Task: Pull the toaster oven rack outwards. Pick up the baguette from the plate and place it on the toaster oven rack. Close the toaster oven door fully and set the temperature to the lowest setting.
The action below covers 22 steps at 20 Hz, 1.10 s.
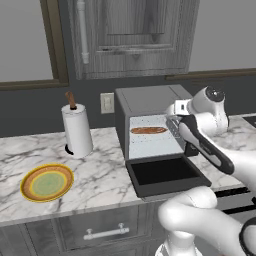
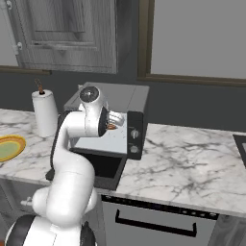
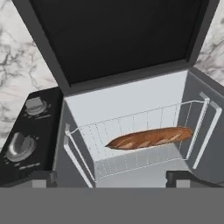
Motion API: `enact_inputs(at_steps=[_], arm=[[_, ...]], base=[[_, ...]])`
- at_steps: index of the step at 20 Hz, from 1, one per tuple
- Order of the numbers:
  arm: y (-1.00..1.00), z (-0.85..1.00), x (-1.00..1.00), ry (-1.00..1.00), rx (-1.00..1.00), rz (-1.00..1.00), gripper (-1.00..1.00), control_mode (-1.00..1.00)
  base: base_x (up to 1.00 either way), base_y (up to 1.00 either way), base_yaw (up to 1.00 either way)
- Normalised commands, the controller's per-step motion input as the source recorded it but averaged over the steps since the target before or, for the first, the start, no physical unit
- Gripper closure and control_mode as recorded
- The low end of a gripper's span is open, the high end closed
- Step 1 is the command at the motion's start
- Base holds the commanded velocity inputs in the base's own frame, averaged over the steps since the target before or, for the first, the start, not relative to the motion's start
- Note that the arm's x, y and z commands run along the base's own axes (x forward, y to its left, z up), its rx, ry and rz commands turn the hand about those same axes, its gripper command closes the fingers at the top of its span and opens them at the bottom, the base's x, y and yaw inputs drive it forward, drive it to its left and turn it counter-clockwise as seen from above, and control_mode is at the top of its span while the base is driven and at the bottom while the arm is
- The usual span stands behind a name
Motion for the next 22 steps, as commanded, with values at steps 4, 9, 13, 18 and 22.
enact_inputs(at_steps=[4,9,13,18,22], arm=[[-0.16,0.51,-0.57,0.10,-0.04,0.00,-1.00,-1.00],[-0.21,0.06,-0.51,0.00,0.02,-0.02,-1.00,-1.00],[-0.43,0.01,-0.48,0.00,0.13,-0.04,-1.00,-1.00],[-0.33,0.00,-0.33,0.00,0.17,0.00,-1.00,-1.00],[-0.24,0.00,-0.21,0.00,0.13,-0.01,-1.00,-1.00]], base=[[0.00,0.00,0.00],[0.00,0.00,0.00],[0.00,0.00,0.00],[0.00,0.00,0.00],[0.00,0.00,0.00]])
